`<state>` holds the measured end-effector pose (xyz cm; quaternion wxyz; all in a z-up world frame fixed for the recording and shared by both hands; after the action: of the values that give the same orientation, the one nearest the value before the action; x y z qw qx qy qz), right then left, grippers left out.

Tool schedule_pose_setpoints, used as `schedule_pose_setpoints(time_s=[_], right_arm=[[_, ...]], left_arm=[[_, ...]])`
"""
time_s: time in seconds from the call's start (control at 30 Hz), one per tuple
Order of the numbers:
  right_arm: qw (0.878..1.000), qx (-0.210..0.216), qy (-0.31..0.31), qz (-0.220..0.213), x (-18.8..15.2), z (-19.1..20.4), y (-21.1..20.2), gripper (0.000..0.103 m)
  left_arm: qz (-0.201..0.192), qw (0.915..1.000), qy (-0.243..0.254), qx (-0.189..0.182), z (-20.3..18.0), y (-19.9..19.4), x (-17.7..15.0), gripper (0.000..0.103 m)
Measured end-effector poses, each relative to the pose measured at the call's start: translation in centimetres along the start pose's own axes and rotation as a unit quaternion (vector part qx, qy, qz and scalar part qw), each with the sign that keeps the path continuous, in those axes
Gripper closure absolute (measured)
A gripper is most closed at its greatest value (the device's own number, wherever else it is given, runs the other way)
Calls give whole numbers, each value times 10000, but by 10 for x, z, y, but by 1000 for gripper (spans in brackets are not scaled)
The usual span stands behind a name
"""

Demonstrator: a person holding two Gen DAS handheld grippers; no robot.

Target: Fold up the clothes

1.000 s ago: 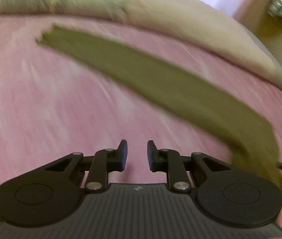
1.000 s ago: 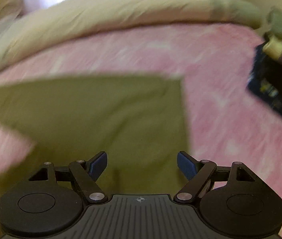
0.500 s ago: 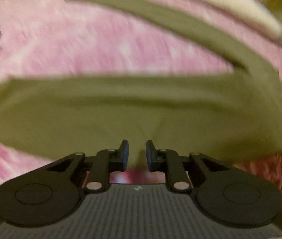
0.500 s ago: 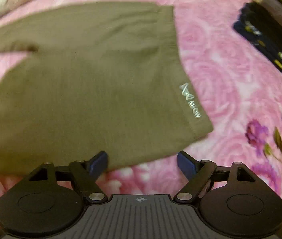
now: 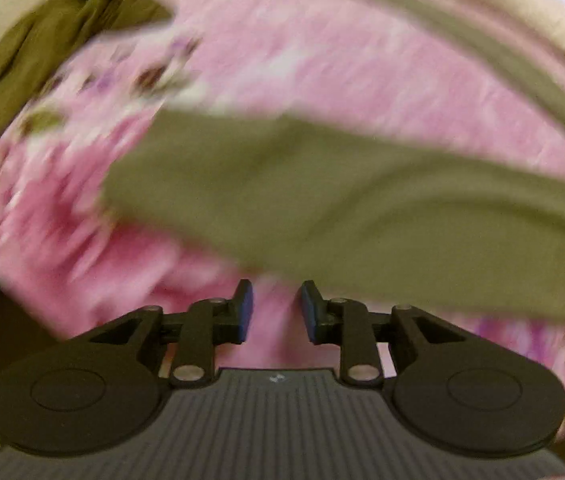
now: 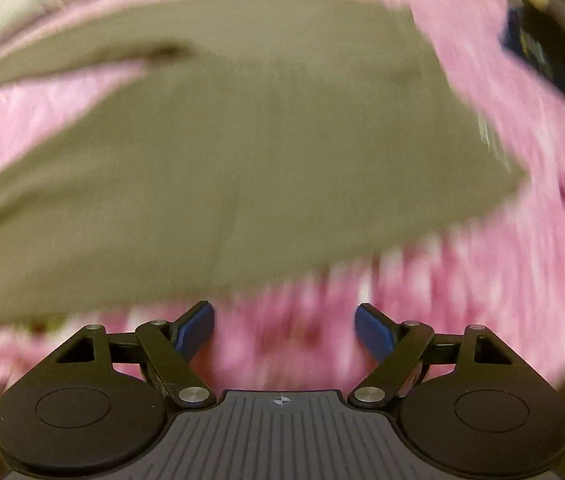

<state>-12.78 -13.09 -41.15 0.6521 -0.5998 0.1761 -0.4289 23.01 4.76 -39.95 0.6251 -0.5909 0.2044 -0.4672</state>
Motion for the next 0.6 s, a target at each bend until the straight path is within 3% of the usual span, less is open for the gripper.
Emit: schedule_pose_setpoints(time_s=[0.07,0.17,0.23,0.4,0.6], right_arm=[[9987,180,467,-45,-16,16,-21,22],[9925,640,1043,-80,-31,48,-57,22],[9906,897,1011,-219,-33,74,-83,22],[9907,907,697,-731,-19,119,-149,22],[9851,970,610,-1279,-14,143,-216,22]], left_arm=[[343,9994,3,-40,18,-14,-7,80],[284,9992,246,-167,28,-50,1,80],[93,9984,457,-314,29,-80,14,79],[-660,9911,912,-703,20,-154,48,68],[-1247,9797,1107,-1116,3,-228,64,64]])
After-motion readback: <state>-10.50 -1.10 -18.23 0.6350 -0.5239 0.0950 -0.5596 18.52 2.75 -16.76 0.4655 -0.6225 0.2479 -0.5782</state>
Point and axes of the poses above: each gripper's, at about its wrist camera, not at the fingertips, and y roughly the way its jaws point, z to its left, x to its top, the point moved 5 cm from there along y, roughly the way its jaws point, and after that the axes turned 13 degrees about x, right-handed, at the moved point
